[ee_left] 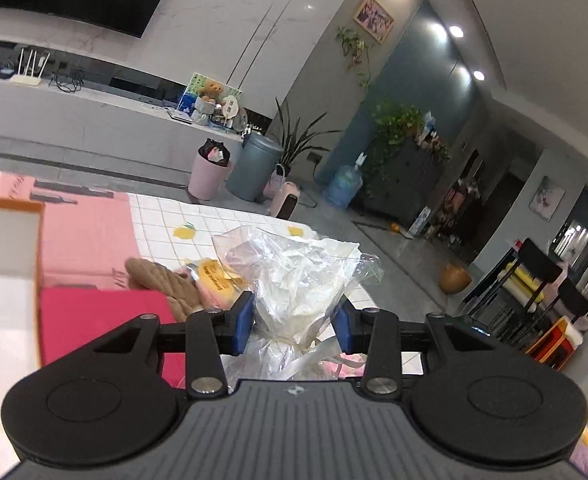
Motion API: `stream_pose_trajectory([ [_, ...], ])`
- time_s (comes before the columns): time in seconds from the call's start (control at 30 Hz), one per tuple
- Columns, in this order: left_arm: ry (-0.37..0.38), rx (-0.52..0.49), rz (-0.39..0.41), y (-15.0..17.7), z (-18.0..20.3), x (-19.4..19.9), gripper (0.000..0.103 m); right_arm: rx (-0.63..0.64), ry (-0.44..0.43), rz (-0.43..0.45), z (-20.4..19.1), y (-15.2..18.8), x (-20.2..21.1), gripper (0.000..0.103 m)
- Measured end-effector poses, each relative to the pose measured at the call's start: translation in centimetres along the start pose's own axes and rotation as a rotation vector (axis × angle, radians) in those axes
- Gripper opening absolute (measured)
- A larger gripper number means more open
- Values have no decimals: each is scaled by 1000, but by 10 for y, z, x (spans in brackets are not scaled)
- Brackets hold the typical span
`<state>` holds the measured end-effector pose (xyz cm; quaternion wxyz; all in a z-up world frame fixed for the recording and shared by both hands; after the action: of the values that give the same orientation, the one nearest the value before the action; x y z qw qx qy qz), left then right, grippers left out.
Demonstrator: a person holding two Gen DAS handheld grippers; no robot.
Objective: Organize soft objects
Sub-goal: 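Lift both held items and carry them over the open orange box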
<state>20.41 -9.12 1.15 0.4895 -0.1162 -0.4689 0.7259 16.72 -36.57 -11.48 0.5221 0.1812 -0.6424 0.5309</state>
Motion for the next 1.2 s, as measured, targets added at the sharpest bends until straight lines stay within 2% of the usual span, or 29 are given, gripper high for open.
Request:
stream_pose_trajectory([
  [0.17,-100,-63,58,-25,1,27,46,13,-56,80,-8,-10,31,39],
  [0.3,-70,-32,97,-42,5,50,46,38,-94,185,-28,-21,73,39],
  [0.37,-96,-48,113,-51,7,64,46,48,-145,227,-44,-26,97,39],
  [0.53,-199,-112,175,-80,12,117,46,89,-276,327,-100,-33,171,39],
  [0.63,-290,-171,223,-91,18,157,46,145,-355,395,-143,-32,218,39],
  [0.73,-388,-225,279,-102,22,196,46,207,-434,451,-187,-24,262,39],
  [0.83,-447,-231,308,-104,22,220,46,273,-517,468,-231,-7,294,40],
  [1.0,-482,-208,324,-90,0,235,46,372,-572,461,-289,29,308,40],
  [1.2,-525,-140,224,-59,-50,226,46,457,-569,358,-328,74,266,40],
])
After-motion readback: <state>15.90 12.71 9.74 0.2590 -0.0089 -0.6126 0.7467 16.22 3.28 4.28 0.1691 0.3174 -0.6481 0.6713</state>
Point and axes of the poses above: each gripper's, at about its wrist camera, not at the fingertips, and x roughly against the way its jaws point, z to its right, y to its underside, the point moved 10 cm from there along -x, roughly the way its jaws point, and after that the axes turned 14 degrees about y, right-handed, at the moved point
